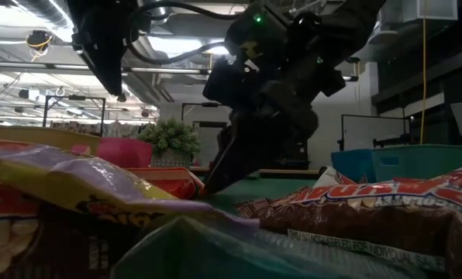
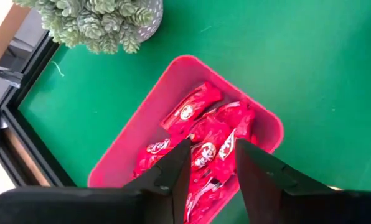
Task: Sort candy
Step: Put the yellow candy into the dark blue bin
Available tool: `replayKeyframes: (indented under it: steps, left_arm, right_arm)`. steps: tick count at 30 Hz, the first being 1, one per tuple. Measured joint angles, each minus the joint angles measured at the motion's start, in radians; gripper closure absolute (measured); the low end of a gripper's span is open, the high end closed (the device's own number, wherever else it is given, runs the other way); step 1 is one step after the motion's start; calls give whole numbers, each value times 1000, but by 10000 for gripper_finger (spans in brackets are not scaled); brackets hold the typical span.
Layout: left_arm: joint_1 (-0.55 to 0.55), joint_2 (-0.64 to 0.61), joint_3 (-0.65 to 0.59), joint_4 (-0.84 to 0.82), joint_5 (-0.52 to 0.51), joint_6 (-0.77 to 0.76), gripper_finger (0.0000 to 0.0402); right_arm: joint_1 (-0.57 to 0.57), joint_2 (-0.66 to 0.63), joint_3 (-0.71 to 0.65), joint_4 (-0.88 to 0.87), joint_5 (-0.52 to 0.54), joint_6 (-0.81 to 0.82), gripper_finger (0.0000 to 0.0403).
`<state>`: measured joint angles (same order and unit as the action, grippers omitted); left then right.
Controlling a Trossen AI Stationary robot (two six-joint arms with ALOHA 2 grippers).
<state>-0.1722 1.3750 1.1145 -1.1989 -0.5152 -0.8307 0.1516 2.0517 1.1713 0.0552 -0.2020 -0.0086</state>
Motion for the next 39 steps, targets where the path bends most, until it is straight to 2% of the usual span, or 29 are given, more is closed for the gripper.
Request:
replayKeyframes:
  steps: [6,9,13,19,21,27,39]
  left_arm:
    - [0,0,0,13,2,0,289]
    - [0,0,0,19,3,0,289]
    - [0,0,0,30,3,0,289]
    - [0,0,0,52,4,3,289]
    - [0,0,0,52,4,3,289]
    - [-1,0,0,55,5,3,289]
    - [-1,0,0,114,5,3,289]
  right_arm:
    - [0,12,0,28,32,0,194]
    - [1,13,0,29,53,0,213]
    - [0,14,0,28,64,0,267]
    - [-2,14,0,24,68,0,369]
    - [-2,14,1,22,68,0,390]
    - [-2,-31,-2,-55,68,0,385]
    - [-77,-321,0,-385,60,-62,398]
